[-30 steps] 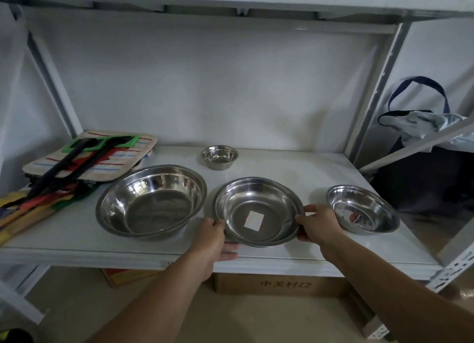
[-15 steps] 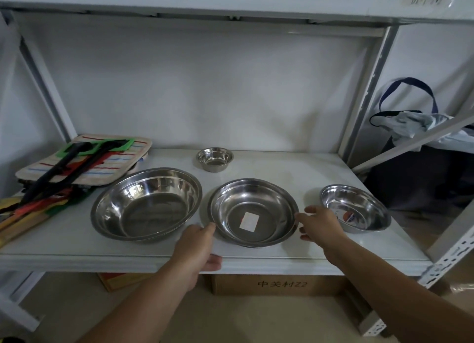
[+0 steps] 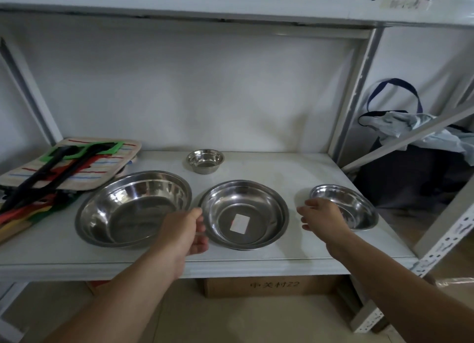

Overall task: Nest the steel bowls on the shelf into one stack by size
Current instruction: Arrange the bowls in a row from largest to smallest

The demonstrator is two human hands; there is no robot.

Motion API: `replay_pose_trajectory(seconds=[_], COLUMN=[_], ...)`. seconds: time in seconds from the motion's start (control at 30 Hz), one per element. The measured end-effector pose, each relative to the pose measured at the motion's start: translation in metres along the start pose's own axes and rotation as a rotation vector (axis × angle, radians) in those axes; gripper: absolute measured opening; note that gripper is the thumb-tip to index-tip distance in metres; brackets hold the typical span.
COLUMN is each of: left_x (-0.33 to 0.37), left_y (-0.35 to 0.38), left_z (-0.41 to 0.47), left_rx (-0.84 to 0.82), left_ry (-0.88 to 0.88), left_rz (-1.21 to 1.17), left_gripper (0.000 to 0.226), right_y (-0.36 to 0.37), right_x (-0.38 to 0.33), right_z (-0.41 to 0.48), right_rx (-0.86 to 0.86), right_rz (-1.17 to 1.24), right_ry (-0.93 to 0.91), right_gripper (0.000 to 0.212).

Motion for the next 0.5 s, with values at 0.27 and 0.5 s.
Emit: replay_pose_trajectory(seconds=[0.27,0.5], left_x=[0.037,0.092], left_y=[0.022,0.051], left_z=[0.031,0.128], left_rx=[0.004,0.151], left_ry=[0.146,0.183], left_rz=[0.013,0.080], left_gripper=[0.022,0.026], right_y=[-0.022,-0.026], right_x=[0.011,-0.004], right_z=[0.003,0.031], right_rx=[0.043,0.098], right_rz=[0.008,0.000], right_ry=[-0.017,-0.074], right_gripper=[0.037,0.016])
Point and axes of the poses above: each hand's wrist, its own z-axis towards the middle knuckle, its own y-axis out of the palm, x = y × z, the point moved 2 cm from there along z, towards the middle knuckle, and after that the axes turned 14 degrees about x, right-handed, at the moved point
